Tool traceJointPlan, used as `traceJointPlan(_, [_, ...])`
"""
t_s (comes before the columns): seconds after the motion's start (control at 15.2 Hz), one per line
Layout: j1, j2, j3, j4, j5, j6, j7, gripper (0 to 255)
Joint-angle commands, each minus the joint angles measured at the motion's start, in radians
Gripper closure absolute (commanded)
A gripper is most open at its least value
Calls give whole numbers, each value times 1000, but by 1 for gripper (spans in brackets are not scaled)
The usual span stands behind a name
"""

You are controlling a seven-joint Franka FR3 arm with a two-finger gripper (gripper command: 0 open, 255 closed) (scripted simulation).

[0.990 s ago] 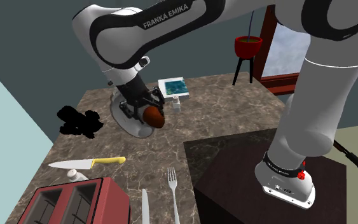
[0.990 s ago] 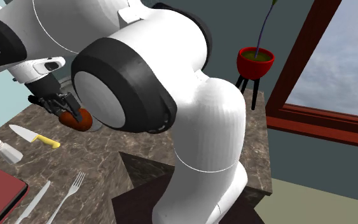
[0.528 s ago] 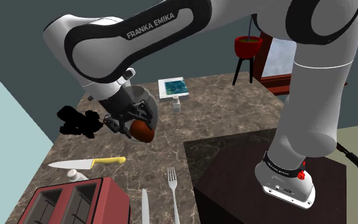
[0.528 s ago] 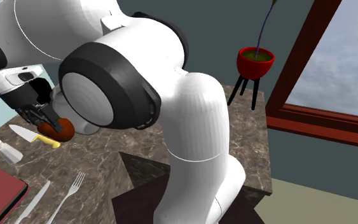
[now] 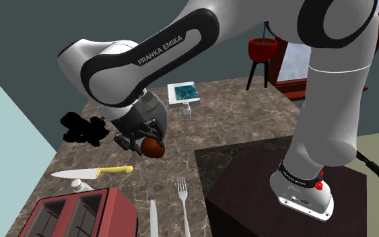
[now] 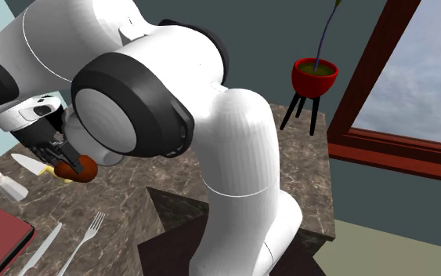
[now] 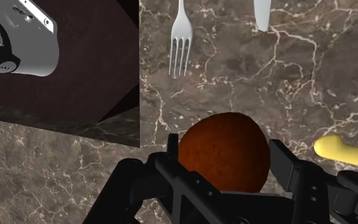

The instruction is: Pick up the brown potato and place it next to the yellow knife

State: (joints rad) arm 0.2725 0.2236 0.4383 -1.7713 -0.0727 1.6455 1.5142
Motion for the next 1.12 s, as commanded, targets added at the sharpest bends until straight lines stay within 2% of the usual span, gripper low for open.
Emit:
traceJointPlan(0.0, [0,6,-1,-17,-3,24,1,255])
traceJointPlan(0.92, [7,83,-11,-119,-37,194,22,255])
traceJointPlan(1.06, [6,83,-10,-119,-37,194,23,255])
